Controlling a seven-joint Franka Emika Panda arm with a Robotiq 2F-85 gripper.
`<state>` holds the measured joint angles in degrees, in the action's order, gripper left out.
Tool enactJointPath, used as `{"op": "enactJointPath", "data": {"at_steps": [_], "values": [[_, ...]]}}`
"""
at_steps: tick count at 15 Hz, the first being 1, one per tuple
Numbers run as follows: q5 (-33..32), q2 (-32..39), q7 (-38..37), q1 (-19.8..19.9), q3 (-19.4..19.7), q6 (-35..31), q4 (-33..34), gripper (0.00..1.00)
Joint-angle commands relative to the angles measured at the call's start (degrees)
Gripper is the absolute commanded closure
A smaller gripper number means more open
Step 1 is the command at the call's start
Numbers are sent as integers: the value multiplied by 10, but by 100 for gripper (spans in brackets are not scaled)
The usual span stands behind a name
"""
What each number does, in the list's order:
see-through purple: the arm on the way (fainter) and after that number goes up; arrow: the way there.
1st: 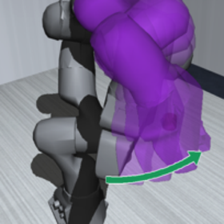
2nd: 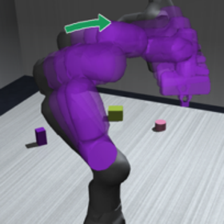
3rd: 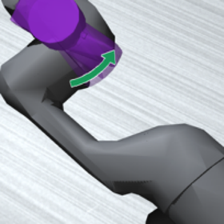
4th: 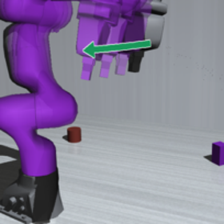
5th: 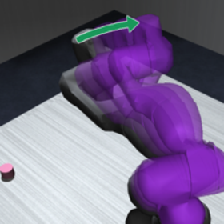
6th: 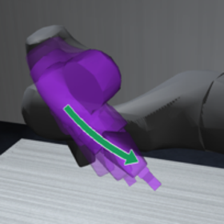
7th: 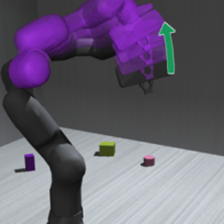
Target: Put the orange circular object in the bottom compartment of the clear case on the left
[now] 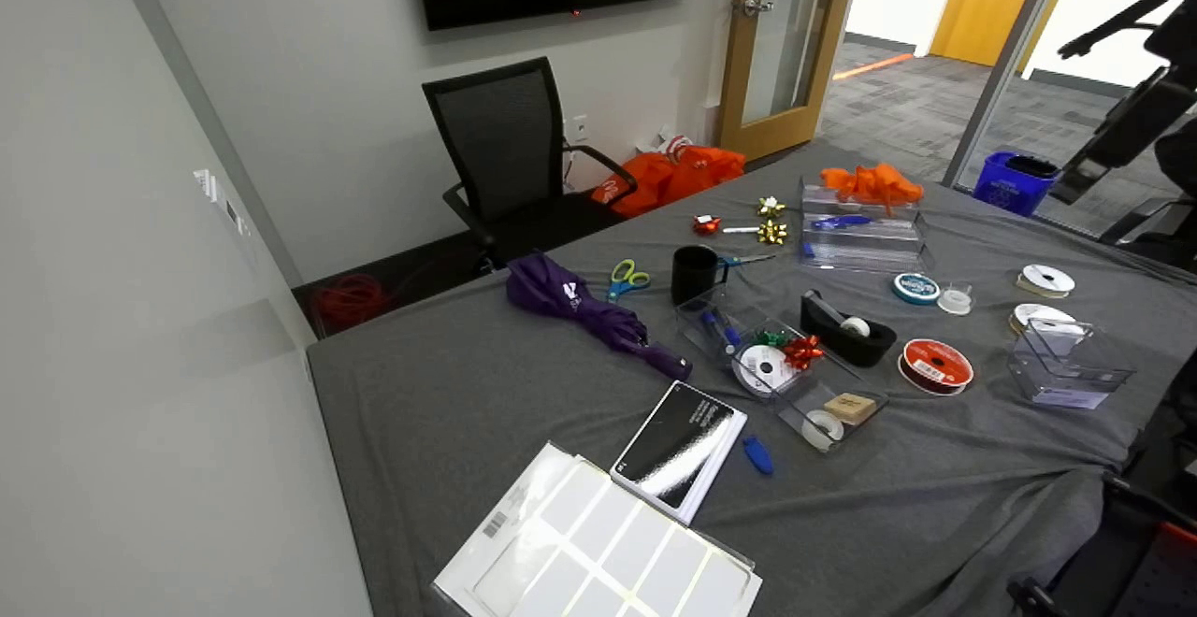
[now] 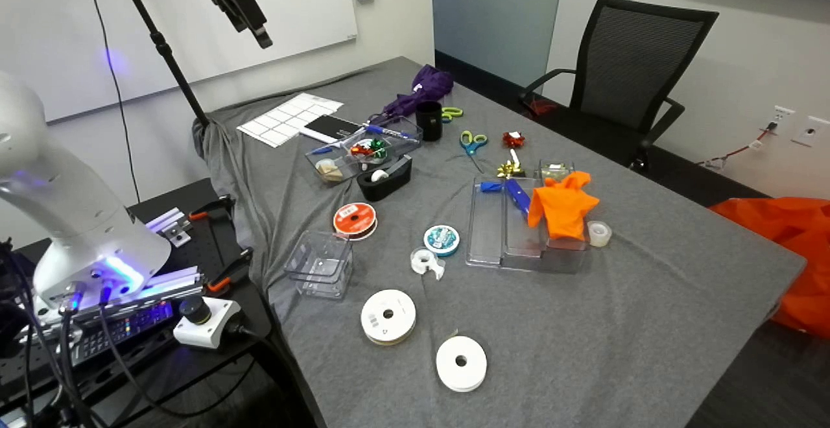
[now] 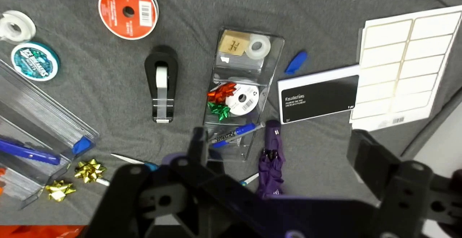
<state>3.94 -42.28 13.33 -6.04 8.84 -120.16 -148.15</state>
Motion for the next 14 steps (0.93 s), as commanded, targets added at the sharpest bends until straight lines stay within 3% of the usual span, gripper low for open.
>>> {"op": "enactJointPath", "data": {"at_steps": [1, 6, 7, 14], "values": [[37, 31, 60, 10, 55, -45, -23, 0], [53, 84, 128, 32, 123, -48, -30, 0], [54, 61, 105, 33, 100, -27, -25, 0], [67, 90, 121, 36, 115, -35, -21, 0]]}}
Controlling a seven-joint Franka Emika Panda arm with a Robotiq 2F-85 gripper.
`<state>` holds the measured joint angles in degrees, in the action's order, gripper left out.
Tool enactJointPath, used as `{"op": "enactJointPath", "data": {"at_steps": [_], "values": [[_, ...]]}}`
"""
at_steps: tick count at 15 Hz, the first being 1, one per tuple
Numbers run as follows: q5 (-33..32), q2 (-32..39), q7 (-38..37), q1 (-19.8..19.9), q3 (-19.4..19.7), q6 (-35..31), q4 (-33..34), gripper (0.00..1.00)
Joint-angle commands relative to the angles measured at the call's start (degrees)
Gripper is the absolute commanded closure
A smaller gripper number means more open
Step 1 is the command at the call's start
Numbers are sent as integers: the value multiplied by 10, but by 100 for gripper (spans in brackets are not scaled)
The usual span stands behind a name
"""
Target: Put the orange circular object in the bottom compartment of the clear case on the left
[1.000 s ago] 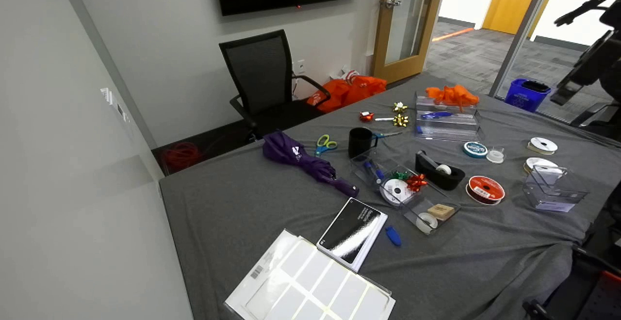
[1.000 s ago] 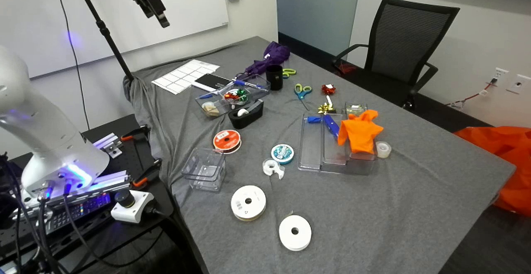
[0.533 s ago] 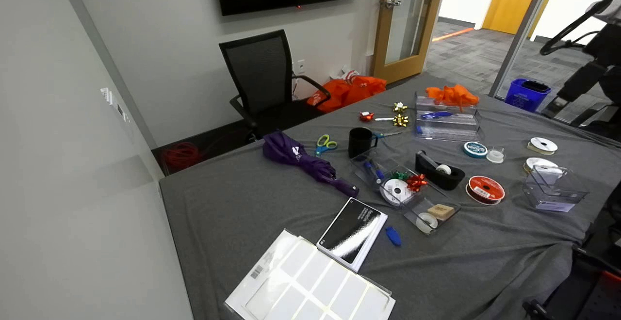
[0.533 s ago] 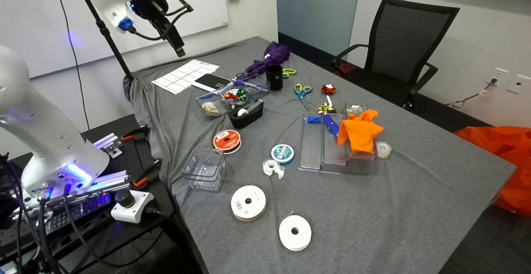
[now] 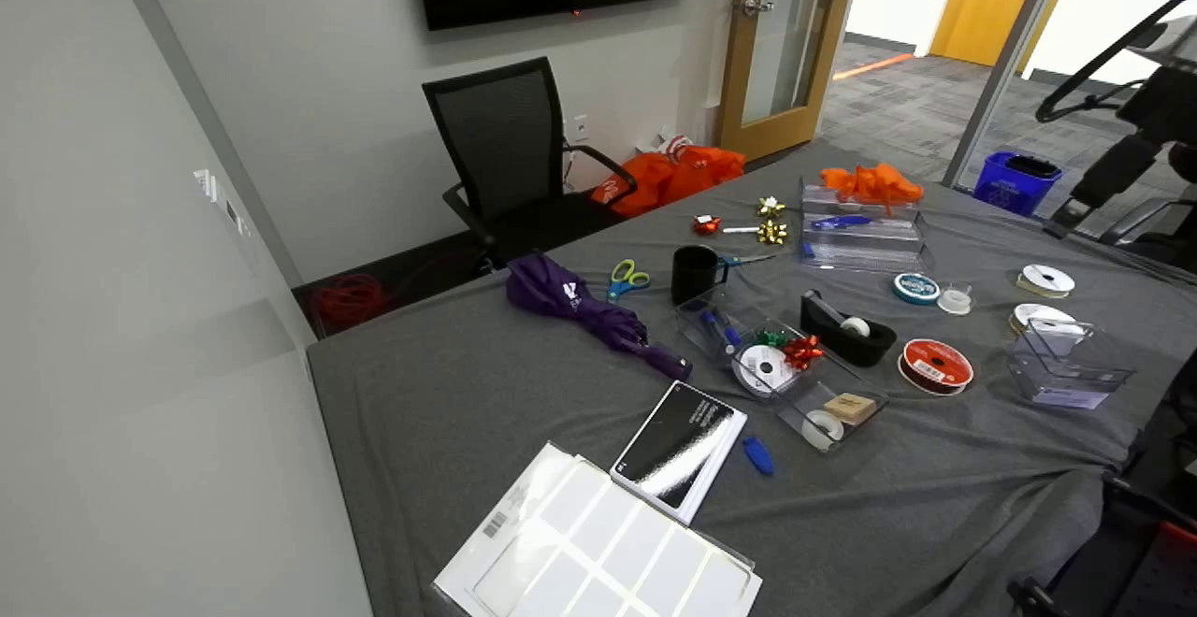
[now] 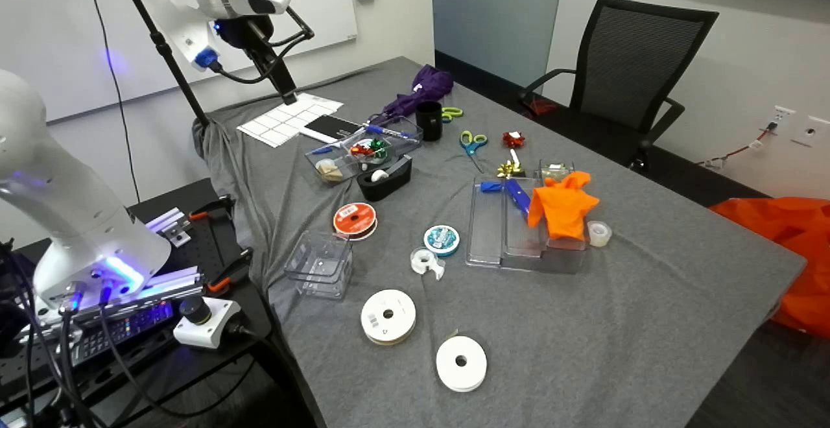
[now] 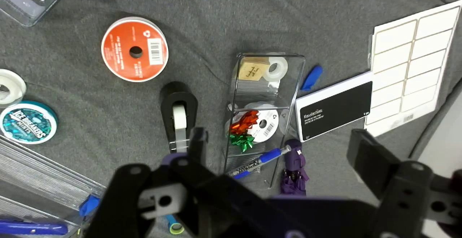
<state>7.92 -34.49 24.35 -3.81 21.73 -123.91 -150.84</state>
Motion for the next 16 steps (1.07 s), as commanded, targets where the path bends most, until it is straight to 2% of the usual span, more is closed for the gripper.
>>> {"op": "enactJointPath", "data": {"at_steps": [1, 4, 9, 12, 16], "values": [[42, 29, 24, 5, -3, -2, 13, 0], [68, 100, 44, 1, 14, -17, 40, 0], [133, 236, 132, 8, 38, -21, 94, 0], [198, 315, 234, 33, 37, -19, 125, 0], [263, 410, 374, 102, 9, -11, 169, 0]]}}
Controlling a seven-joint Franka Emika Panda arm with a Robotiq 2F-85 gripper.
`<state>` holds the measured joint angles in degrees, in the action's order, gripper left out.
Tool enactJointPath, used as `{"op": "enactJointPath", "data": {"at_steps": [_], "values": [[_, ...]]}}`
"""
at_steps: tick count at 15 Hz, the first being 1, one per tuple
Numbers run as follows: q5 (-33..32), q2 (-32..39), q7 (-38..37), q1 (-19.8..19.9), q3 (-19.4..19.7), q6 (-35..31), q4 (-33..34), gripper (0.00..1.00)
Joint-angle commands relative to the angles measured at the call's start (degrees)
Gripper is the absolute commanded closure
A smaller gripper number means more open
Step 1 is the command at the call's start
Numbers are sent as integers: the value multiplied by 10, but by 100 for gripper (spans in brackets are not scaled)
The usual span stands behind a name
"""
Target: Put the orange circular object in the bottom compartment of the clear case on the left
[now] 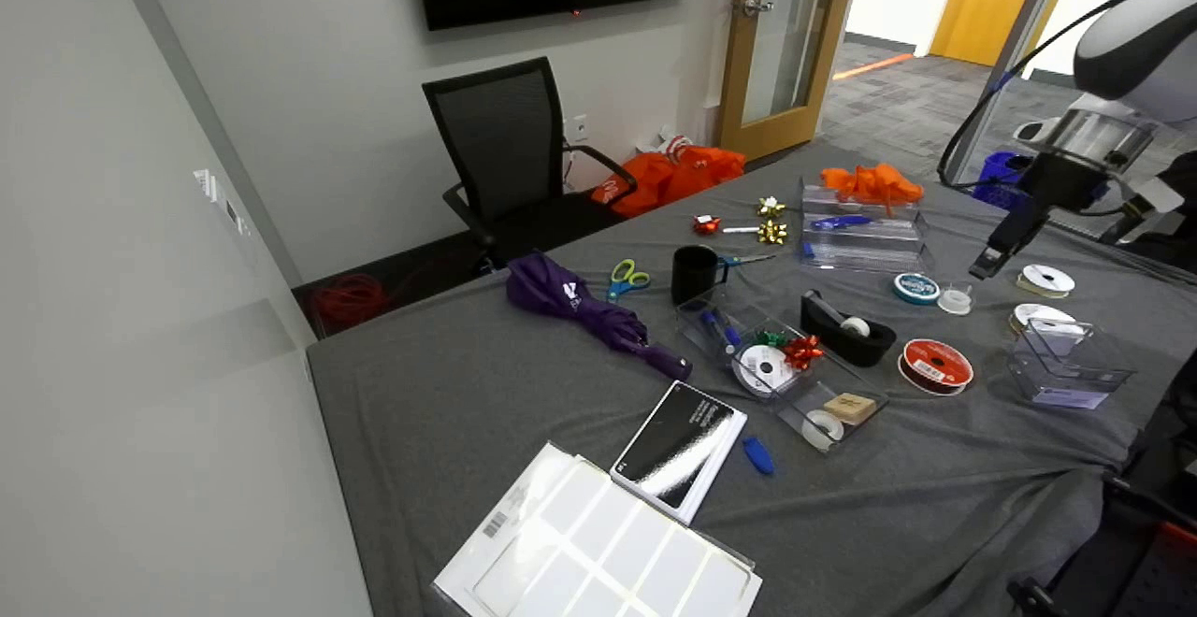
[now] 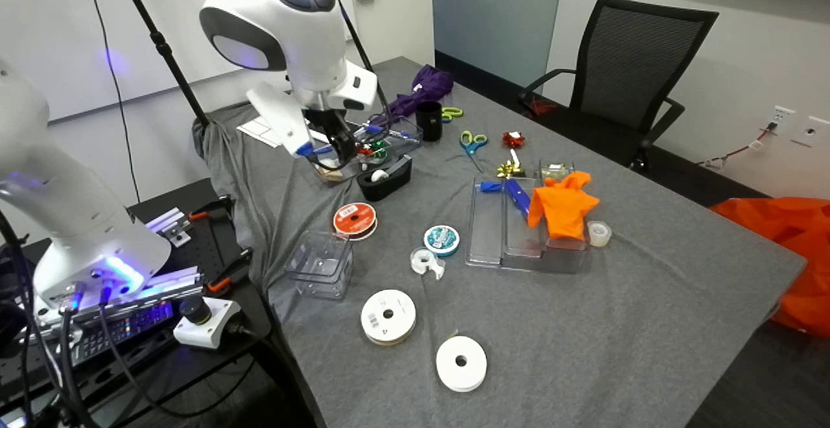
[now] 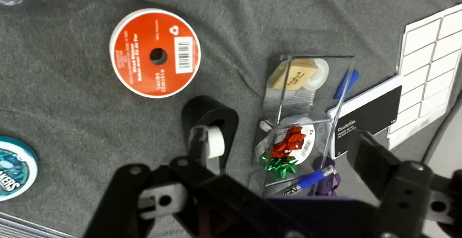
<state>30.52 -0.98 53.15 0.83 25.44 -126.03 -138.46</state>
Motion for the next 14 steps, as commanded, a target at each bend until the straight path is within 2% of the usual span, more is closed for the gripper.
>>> {"op": "enactJointPath", "data": {"at_steps": [1, 8, 14], "values": [[34, 97, 101, 75, -36, 10, 56, 0], [-10, 213, 106, 178, -89, 1, 126, 0], [-15, 267, 98, 215, -142, 25, 178, 0]]}}
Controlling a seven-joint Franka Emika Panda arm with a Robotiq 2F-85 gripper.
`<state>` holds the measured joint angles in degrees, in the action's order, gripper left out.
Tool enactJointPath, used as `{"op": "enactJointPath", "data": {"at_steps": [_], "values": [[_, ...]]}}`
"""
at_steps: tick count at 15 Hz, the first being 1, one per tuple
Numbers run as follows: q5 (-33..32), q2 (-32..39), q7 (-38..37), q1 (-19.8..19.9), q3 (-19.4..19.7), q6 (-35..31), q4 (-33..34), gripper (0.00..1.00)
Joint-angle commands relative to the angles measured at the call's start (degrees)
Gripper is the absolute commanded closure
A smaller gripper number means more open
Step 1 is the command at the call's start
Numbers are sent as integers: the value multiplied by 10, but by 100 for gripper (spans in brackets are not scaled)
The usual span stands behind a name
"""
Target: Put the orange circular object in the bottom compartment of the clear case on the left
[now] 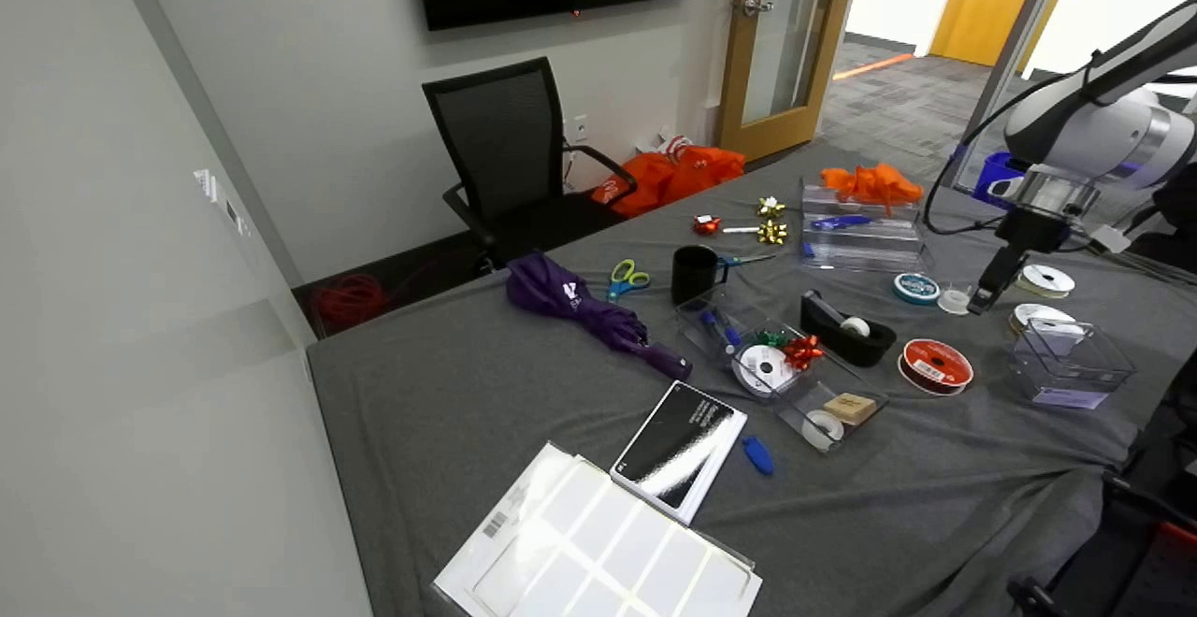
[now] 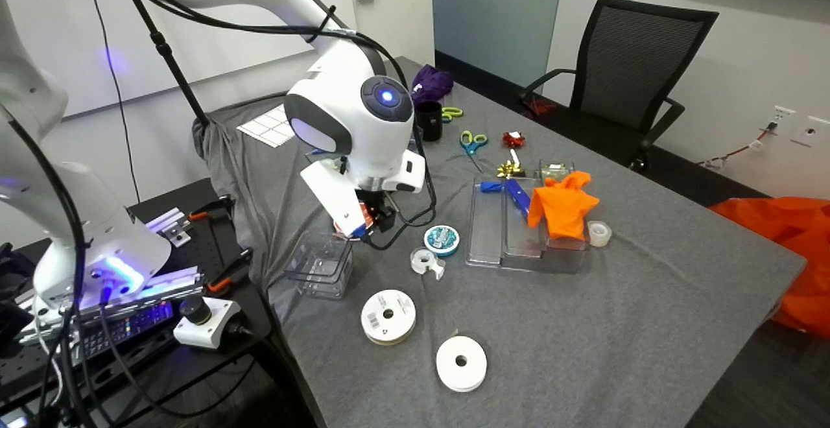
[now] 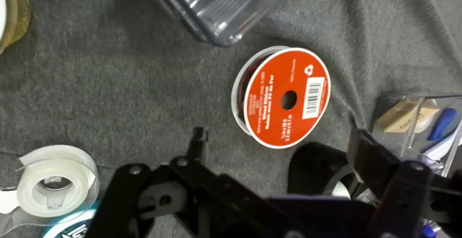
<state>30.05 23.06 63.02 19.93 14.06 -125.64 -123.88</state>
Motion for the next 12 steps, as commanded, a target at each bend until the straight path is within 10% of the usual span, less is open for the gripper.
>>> {"op": "enactJointPath", "data": {"at_steps": [1, 12], "values": [[-15, 33, -5, 25, -33, 24, 36, 0], [-48, 43, -15, 26, -51, 4, 33, 0]]}}
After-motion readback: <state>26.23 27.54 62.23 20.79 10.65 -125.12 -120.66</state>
